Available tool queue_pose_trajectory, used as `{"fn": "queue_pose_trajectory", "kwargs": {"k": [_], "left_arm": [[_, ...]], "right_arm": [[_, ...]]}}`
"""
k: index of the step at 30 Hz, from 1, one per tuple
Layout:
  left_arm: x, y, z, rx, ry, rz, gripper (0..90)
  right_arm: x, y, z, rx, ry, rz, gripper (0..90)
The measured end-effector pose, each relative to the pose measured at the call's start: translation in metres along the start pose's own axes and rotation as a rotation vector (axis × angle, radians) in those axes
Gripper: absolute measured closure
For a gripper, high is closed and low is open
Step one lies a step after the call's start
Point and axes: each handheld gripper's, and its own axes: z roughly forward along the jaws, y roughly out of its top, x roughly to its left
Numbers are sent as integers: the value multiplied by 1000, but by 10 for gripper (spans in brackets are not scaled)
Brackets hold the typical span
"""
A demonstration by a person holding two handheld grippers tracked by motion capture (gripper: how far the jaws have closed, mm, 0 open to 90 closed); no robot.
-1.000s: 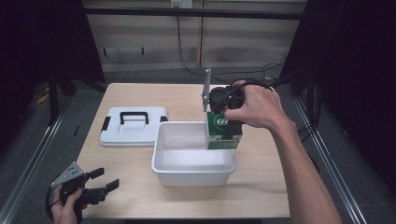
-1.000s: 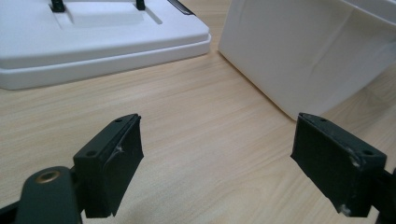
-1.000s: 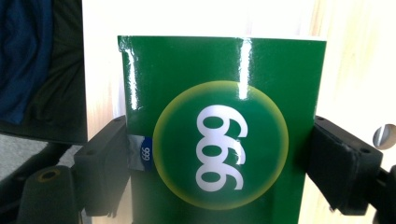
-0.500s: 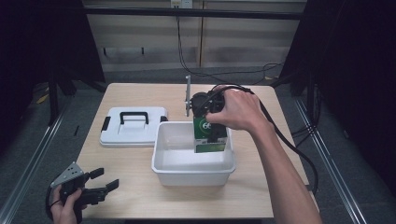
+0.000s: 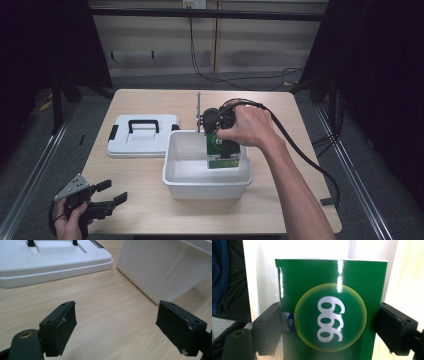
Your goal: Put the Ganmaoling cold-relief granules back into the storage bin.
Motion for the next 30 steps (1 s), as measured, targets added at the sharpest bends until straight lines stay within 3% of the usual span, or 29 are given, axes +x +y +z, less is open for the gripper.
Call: {"fn": "queue_pose_trajectory", "kwargs": {"k": [17,30], "left_arm": [[0,0,0,1,3,2,158],[0,0,0,2,1,6,158]], "right_arm": [[-3,-23,27,-26,20,14,156],[-2,-28,44,-19,25,7,156]]}}
